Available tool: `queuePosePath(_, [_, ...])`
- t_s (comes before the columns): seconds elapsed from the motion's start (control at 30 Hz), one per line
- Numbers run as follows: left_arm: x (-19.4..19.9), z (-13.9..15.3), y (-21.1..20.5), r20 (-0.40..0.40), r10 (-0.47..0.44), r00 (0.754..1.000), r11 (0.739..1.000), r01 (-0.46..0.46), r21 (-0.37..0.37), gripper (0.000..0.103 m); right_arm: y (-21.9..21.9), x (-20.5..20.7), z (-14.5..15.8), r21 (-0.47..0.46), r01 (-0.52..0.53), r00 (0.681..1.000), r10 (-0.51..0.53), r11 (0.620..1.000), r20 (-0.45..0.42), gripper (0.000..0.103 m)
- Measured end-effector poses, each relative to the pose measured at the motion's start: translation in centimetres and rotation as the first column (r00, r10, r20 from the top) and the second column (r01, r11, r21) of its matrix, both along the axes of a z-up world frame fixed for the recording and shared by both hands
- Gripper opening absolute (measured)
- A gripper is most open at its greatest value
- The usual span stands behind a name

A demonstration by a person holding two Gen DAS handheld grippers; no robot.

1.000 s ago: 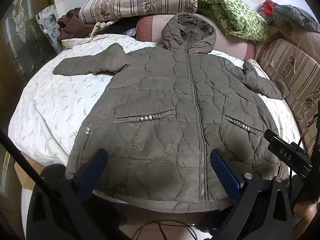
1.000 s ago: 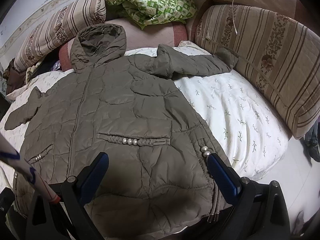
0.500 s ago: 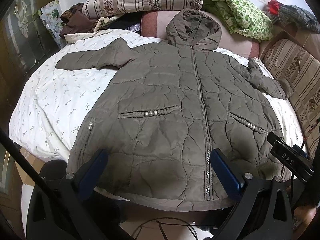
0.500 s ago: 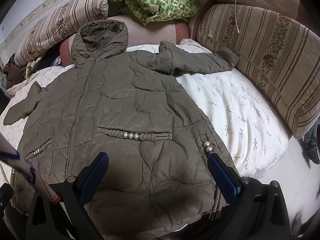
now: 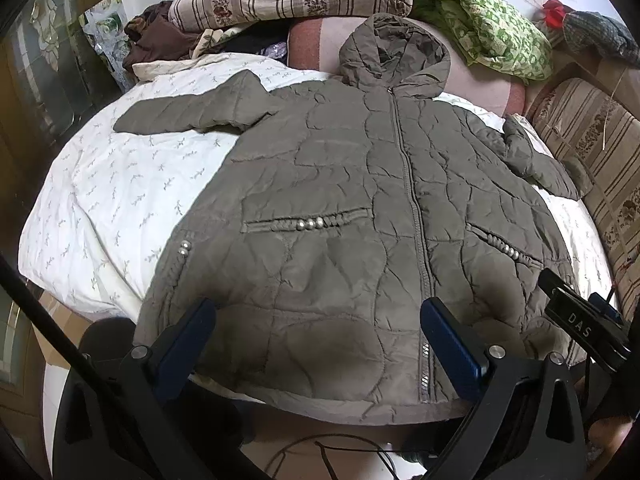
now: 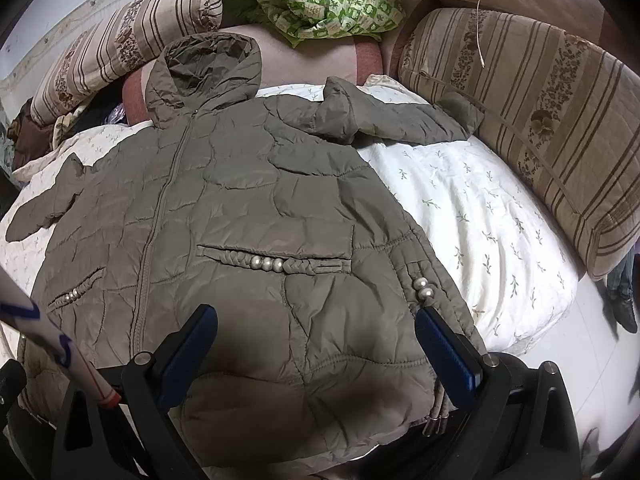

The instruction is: Fold large clothes

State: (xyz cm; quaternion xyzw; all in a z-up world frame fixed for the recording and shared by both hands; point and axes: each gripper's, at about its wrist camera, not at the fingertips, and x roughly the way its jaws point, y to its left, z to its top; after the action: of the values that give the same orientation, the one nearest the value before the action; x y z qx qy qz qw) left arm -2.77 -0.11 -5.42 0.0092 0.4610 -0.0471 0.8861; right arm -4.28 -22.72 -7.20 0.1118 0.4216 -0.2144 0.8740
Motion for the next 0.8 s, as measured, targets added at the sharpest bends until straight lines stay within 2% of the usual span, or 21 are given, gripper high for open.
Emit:
queuePosePath(0.13, [0.8,0.8,1.2,0.102,0.015,0.995,0.994,-0.026,0.109,0.102,0.3,0.2,-0.2,-0.01,-0.007,1.0,0.007,1.0,-0.009,0.101])
queuePosePath(0.23, [2.3,1.4,4.1,0.125,0.067,0.99,0.994,-0.078,0.077,0.102,0.7,0.5,-0.3,-0.02,-0.016,1.0,0.015,1.0,-0.019,0.101])
queuePosePath(0.33, [4.5,2.1,8.5,0.122,0.146,0.982,0.988,-0.15,0.031,0.102,1.0,1.0,-0.2,-0.028,-0.022,0.999,0.021,0.999,-0.024,0.101])
queuePosePath(0.43, [7.1,3.0,13.1,0.117,0.204,0.972,0.978,-0.208,0.018,0.102,1.3,1.4,-0.1,-0.044,-0.032,0.999,0.03,0.999,-0.03,0.101])
queuePosePath(0.5, [9.2,3.8,16.4,0.109,0.238,0.965,0.971,-0.237,-0.018,0.102,1.5,1.7,0.1,-0.057,-0.037,0.999,0.035,0.998,-0.032,0.101])
queuePosePath(0.6, [13.6,4.8,22.3,0.094,0.3,0.949,0.949,-0.287,-0.132,0.1,1.7,2.2,0.3,-0.069,-0.036,0.999,0.034,0.997,-0.029,0.101])
queuePosePath(0.67, [17.0,4.9,25.8,0.08,0.322,0.943,0.935,-0.304,-0.183,0.092,1.7,2.7,0.3,-0.068,-0.034,0.999,0.032,0.997,-0.032,0.101])
queuePosePath(0.73, [20.5,4.4,29.1,0.046,0.349,0.936,0.916,-0.33,-0.229,0.076,1.9,3.3,0.0,-0.066,-0.036,0.998,0.033,0.997,-0.046,0.101])
queuePosePath(0.8, [24.1,3.1,32.2,-0.011,0.373,0.928,0.884,-0.358,-0.301,0.072,2.4,3.9,-0.4,-0.07,-0.043,0.997,0.038,0.997,-0.068,0.101])
